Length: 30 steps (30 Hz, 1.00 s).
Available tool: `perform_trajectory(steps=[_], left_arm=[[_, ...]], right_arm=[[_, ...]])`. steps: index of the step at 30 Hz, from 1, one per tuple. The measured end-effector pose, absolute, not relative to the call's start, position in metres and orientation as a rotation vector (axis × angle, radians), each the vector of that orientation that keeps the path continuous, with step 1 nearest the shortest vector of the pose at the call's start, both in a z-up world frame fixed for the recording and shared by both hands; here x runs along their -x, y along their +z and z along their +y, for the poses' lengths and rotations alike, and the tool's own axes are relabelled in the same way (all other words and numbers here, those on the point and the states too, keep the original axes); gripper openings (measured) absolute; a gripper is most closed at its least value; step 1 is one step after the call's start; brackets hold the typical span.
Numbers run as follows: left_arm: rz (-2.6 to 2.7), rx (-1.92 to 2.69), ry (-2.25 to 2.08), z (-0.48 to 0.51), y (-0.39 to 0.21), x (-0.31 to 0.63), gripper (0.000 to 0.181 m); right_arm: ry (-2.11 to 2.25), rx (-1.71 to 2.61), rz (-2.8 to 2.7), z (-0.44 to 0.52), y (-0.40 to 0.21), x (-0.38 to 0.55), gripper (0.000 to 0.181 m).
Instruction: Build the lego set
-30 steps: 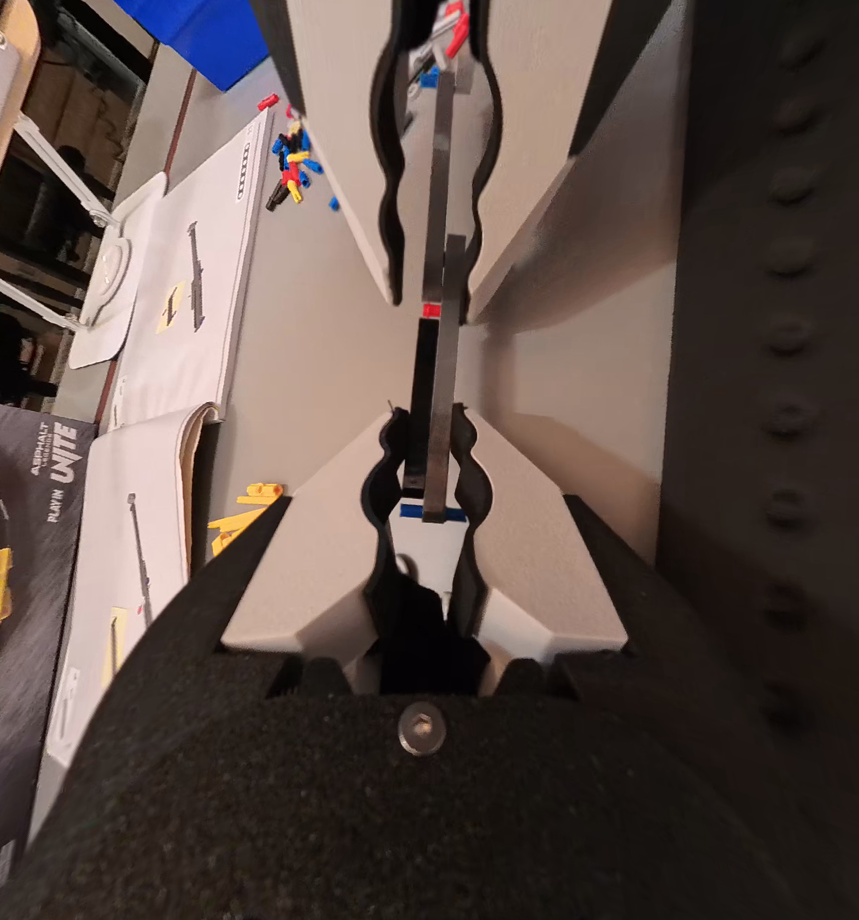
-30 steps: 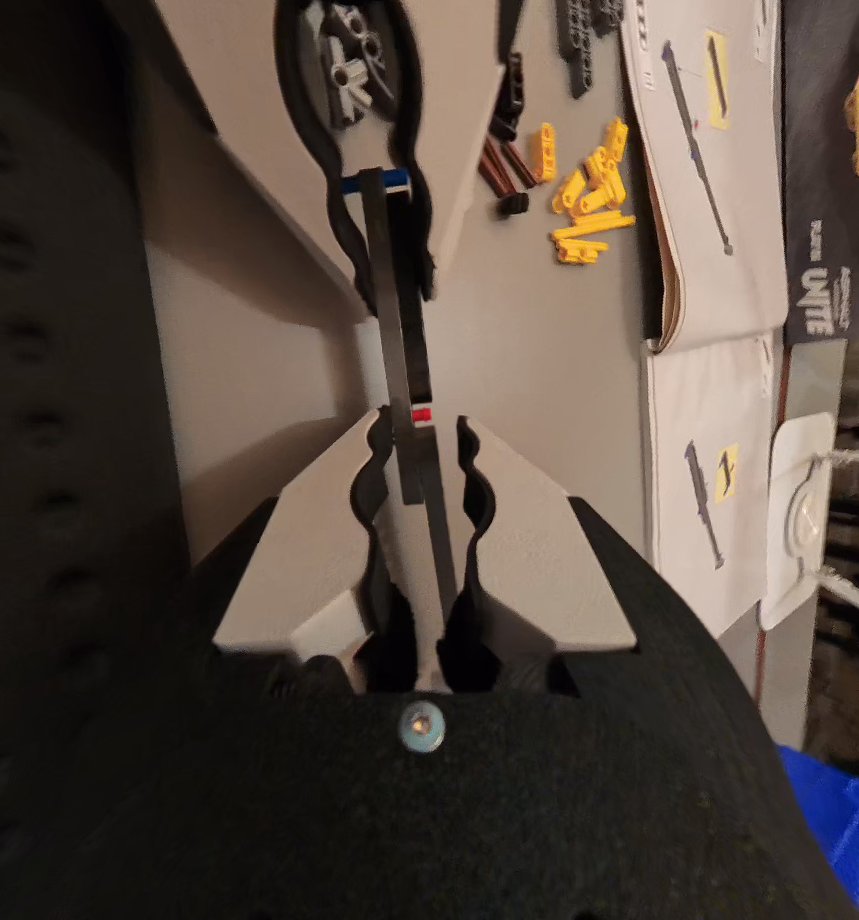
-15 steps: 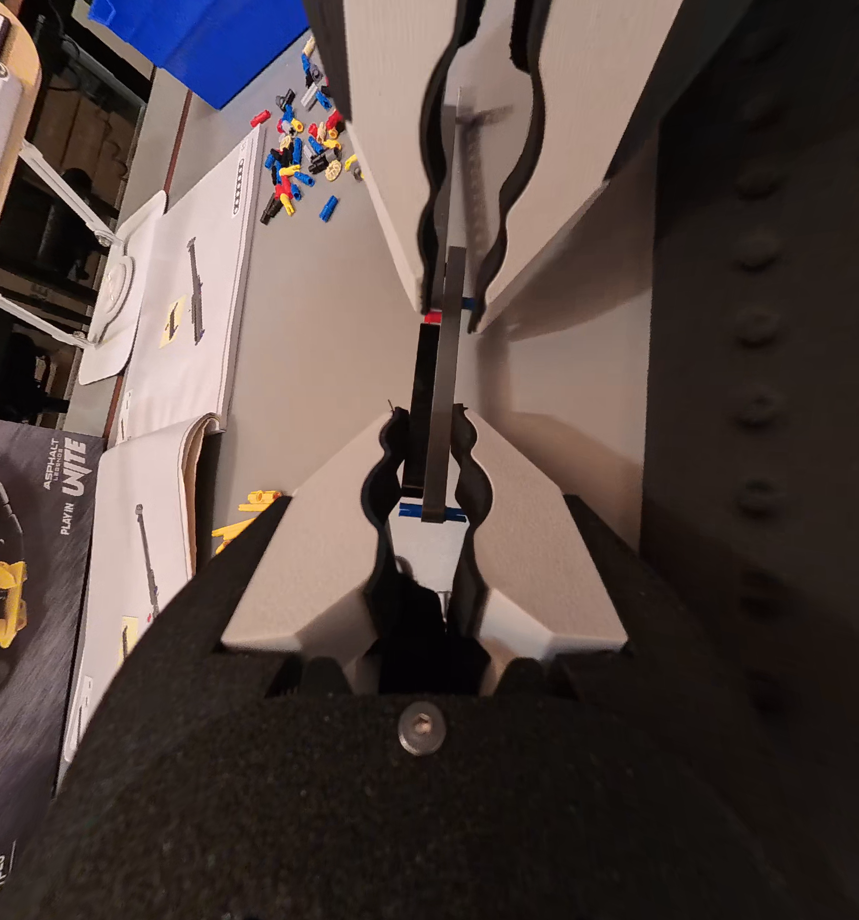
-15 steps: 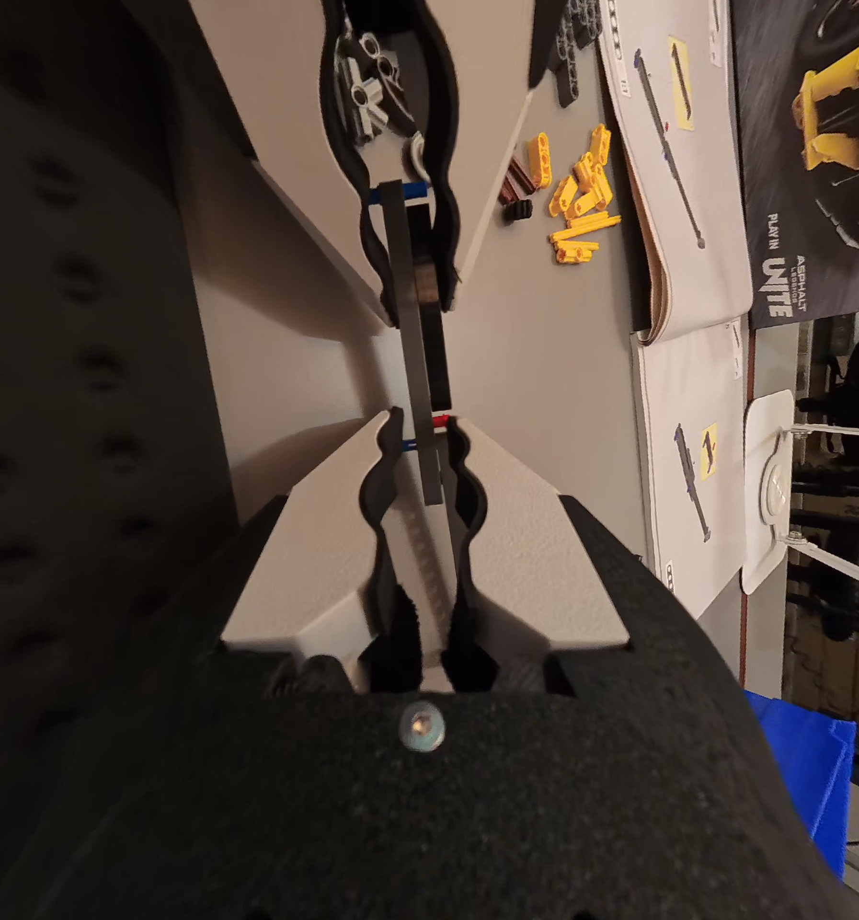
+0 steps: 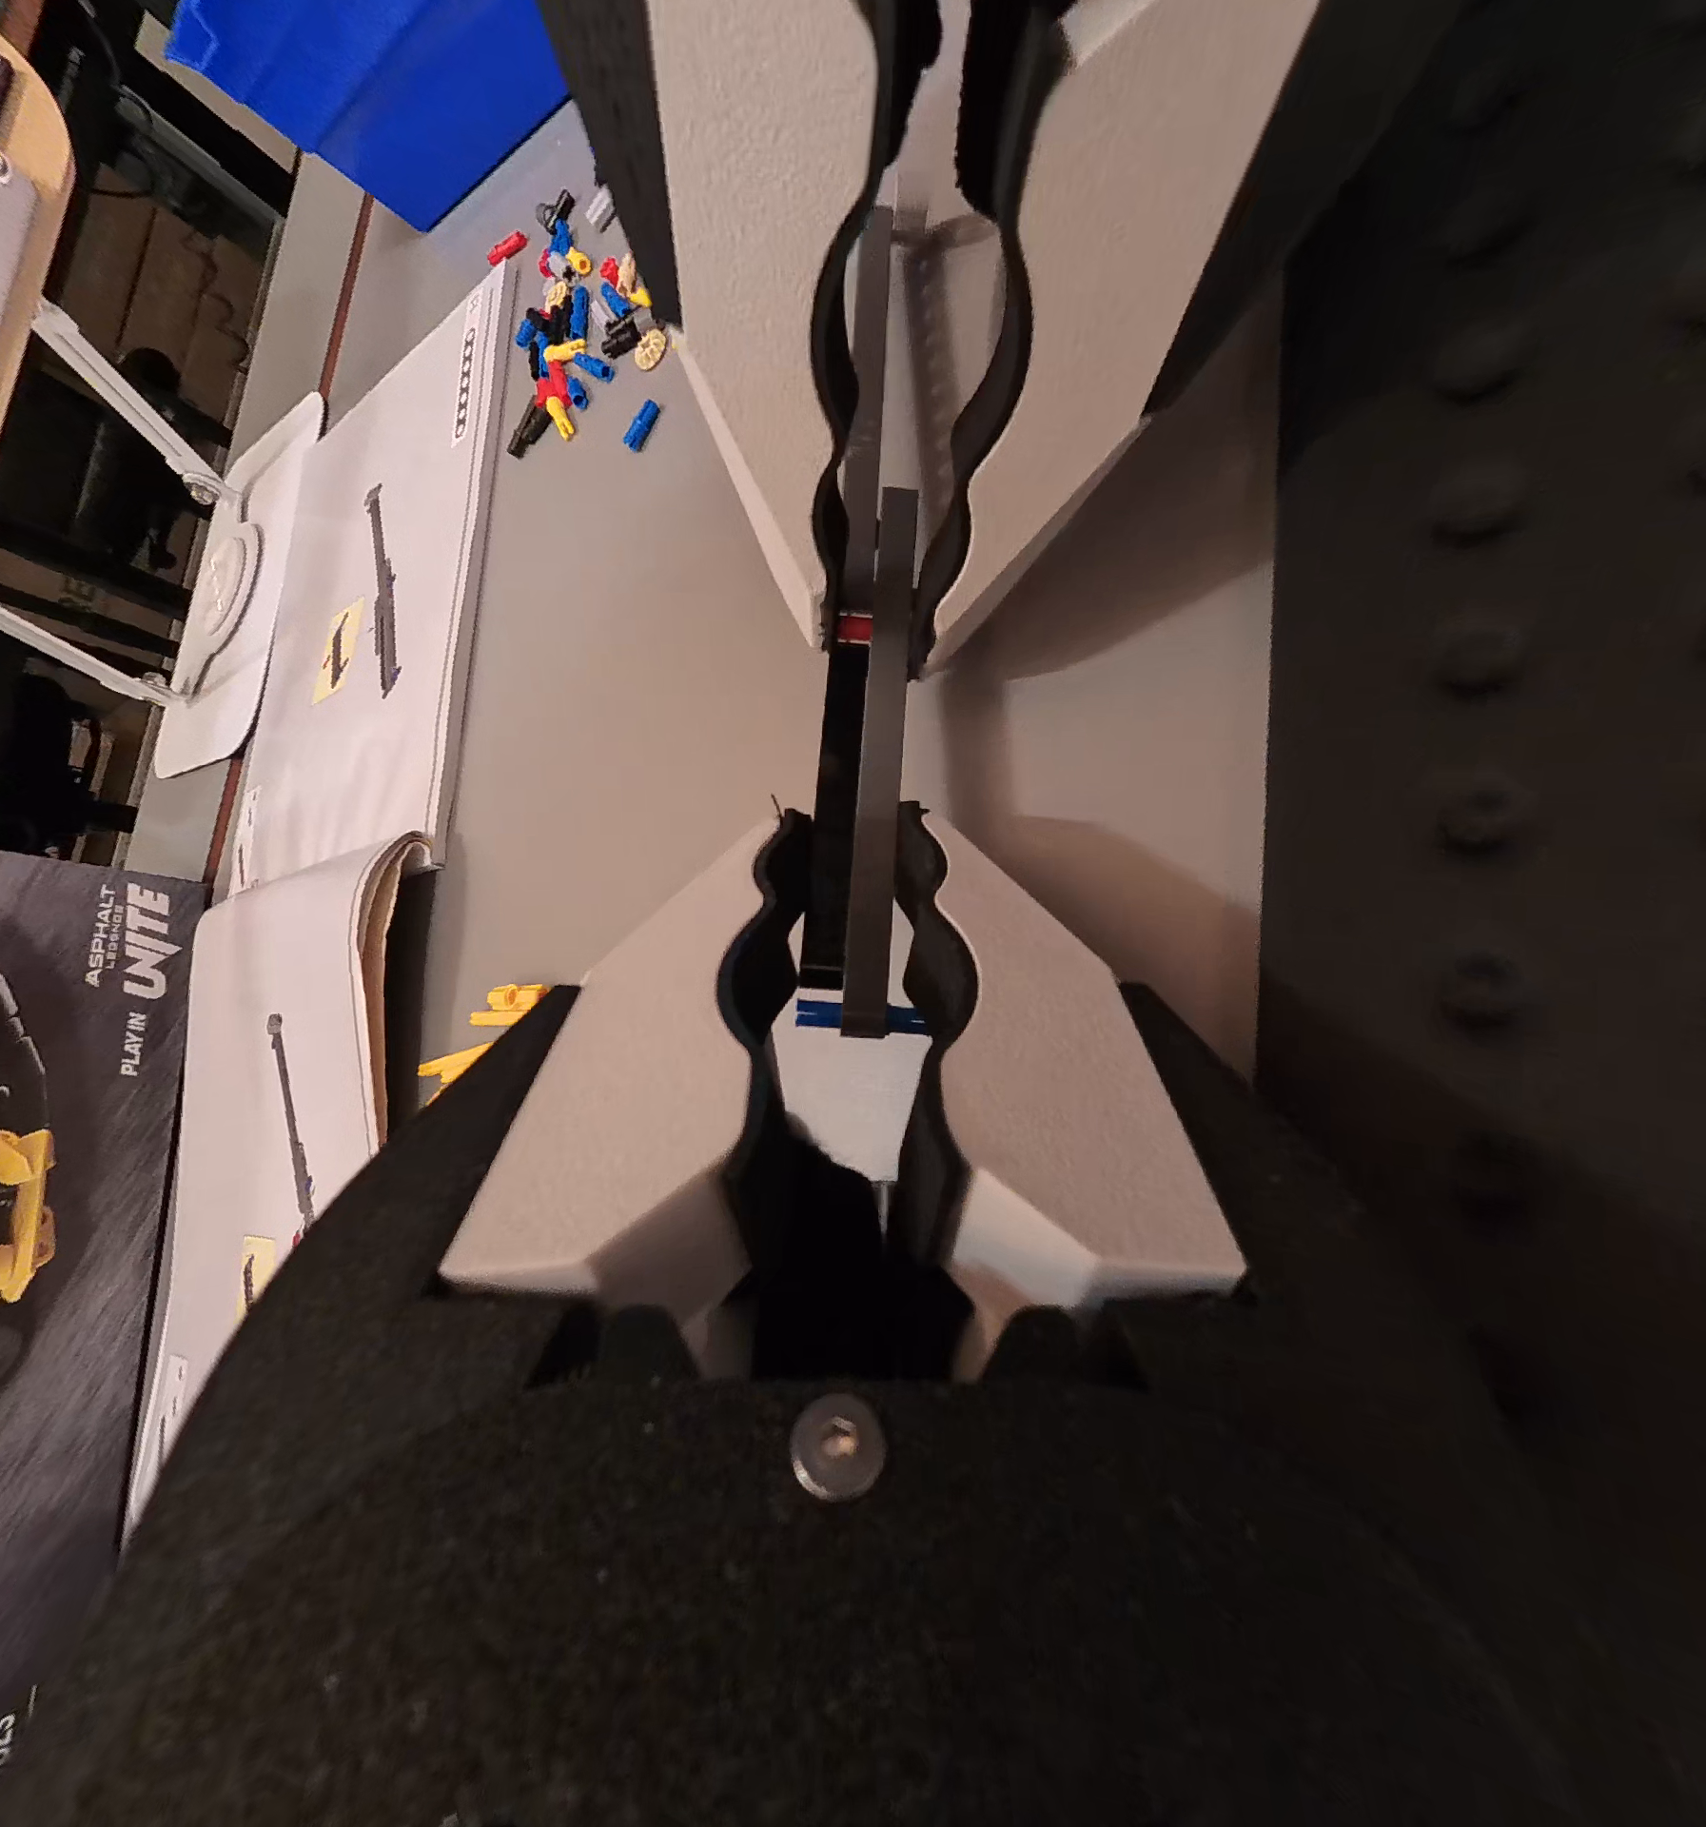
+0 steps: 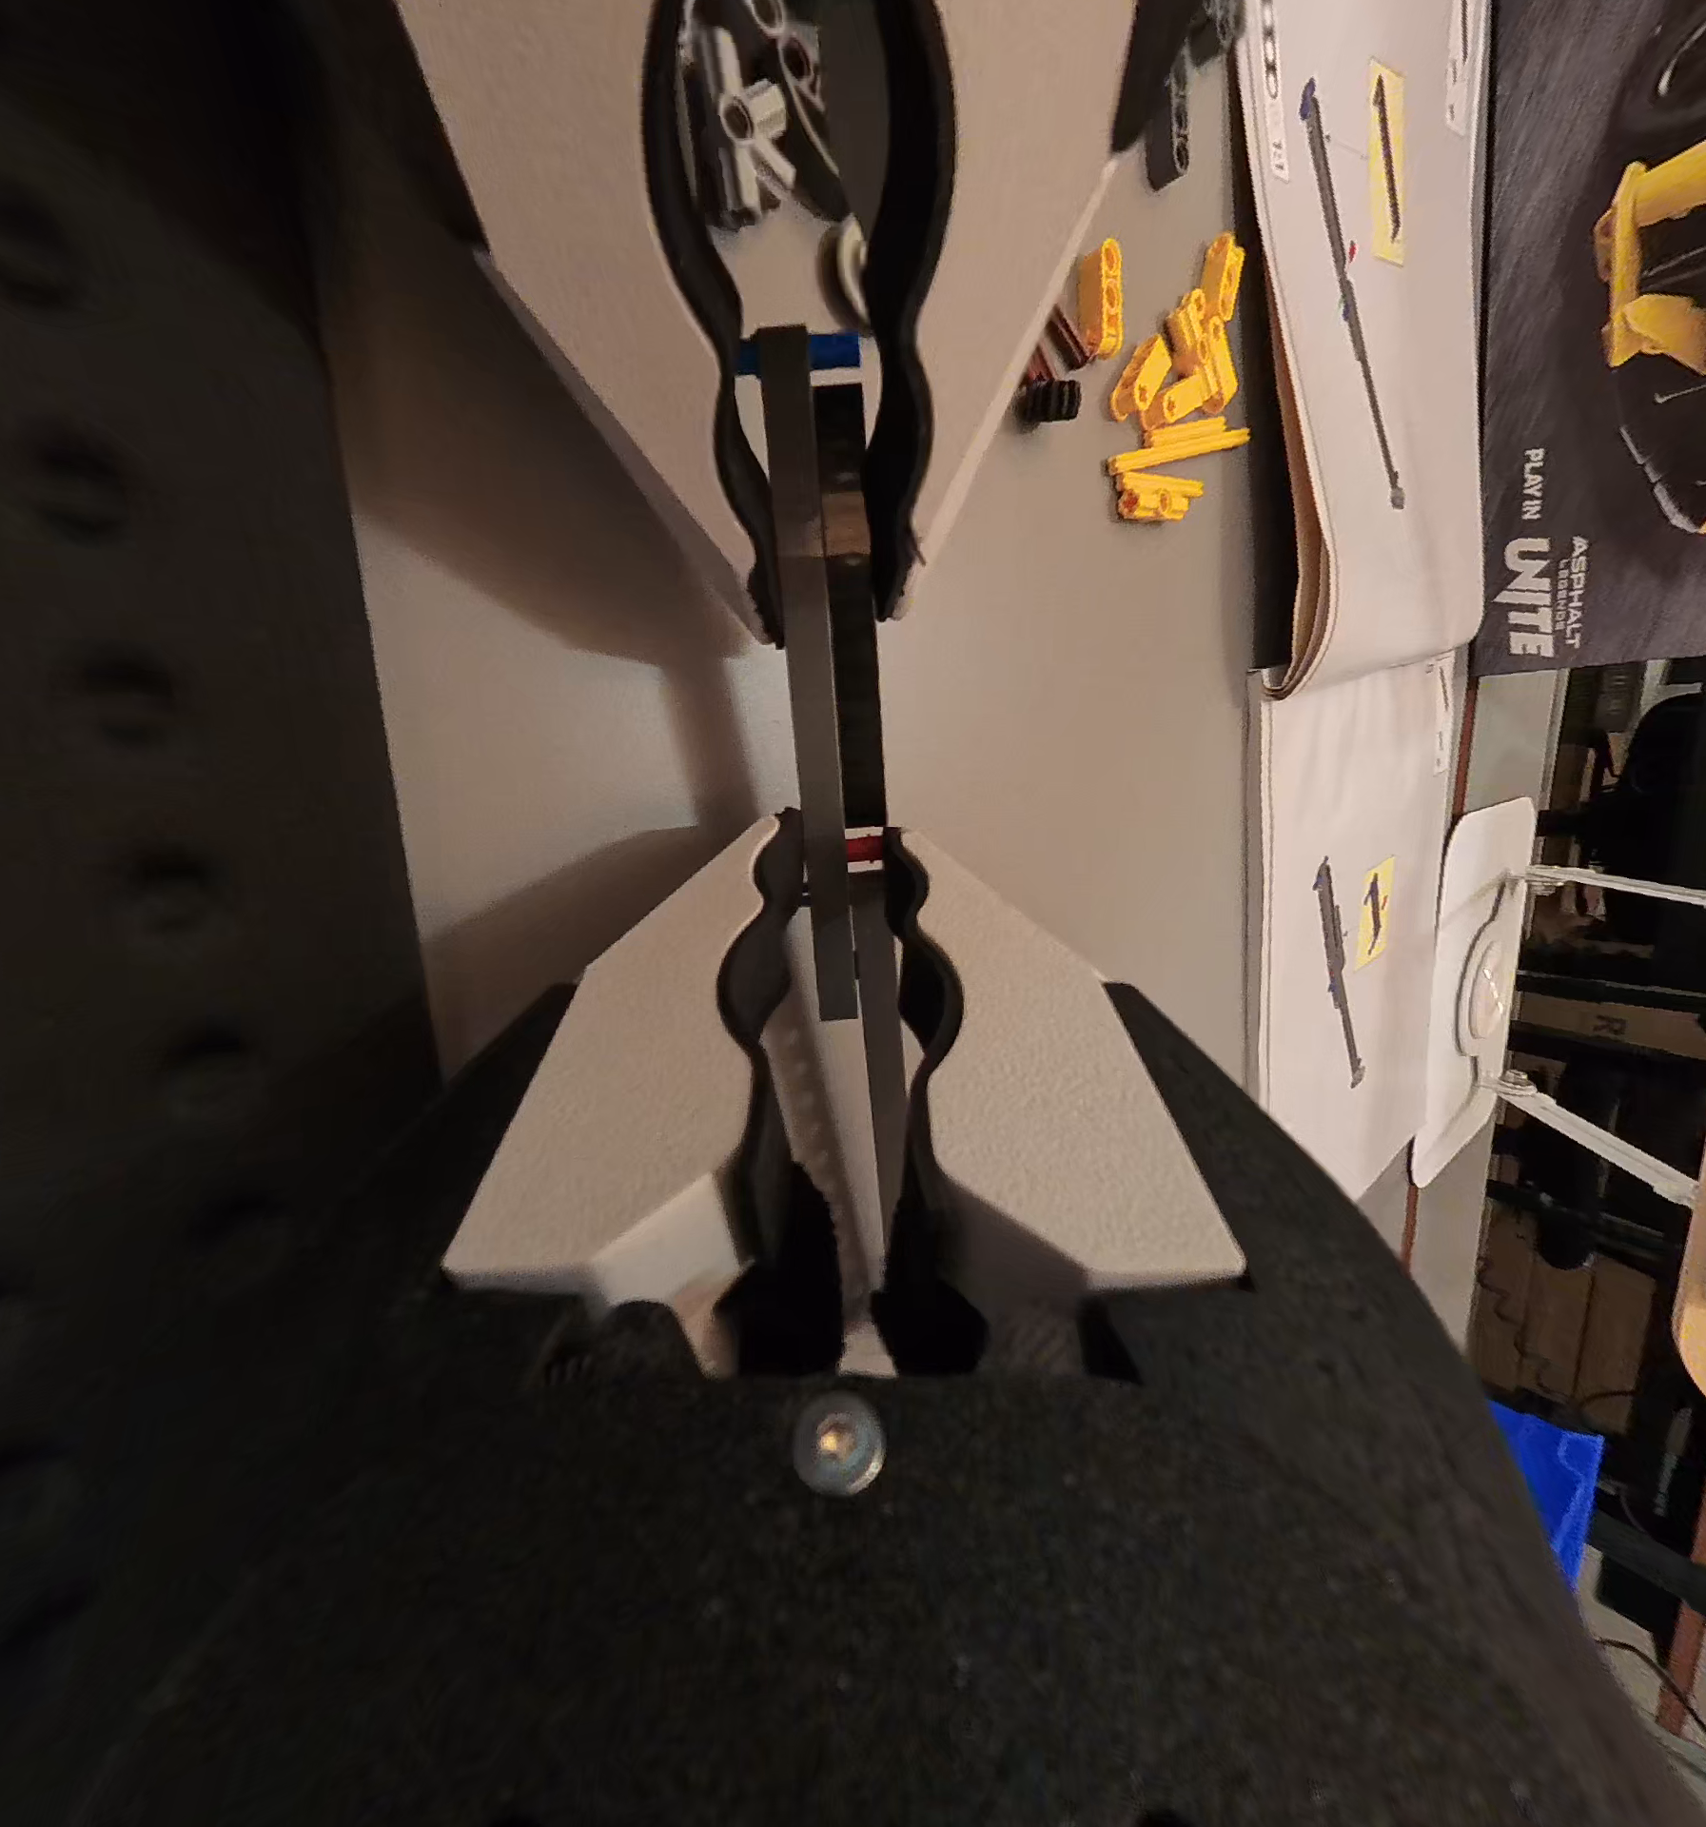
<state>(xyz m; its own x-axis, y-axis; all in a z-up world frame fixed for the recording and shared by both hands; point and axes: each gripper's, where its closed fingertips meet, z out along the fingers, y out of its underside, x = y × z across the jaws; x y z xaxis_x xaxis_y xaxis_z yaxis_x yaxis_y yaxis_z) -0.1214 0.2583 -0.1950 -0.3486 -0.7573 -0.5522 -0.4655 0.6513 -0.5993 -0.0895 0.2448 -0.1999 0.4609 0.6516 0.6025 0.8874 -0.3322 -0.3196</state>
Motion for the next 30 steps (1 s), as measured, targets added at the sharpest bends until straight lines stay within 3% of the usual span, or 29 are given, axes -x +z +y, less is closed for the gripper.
perform_trajectory(steps=[24, 30], left_arm=[[2.011, 0.936, -0.384, 0.259, -0.197, 0.121, 0.015], [1.985, 0.961, -0.434, 0.26, -0.191, 0.12, 0.015]], right_arm=[[-0.508, 2.109, -1.253, 0.242, -0.202, 0.088, 0.009], [-0.474, 2.059, -1.169, 0.242, -0.188, 0.091, 0.015]])
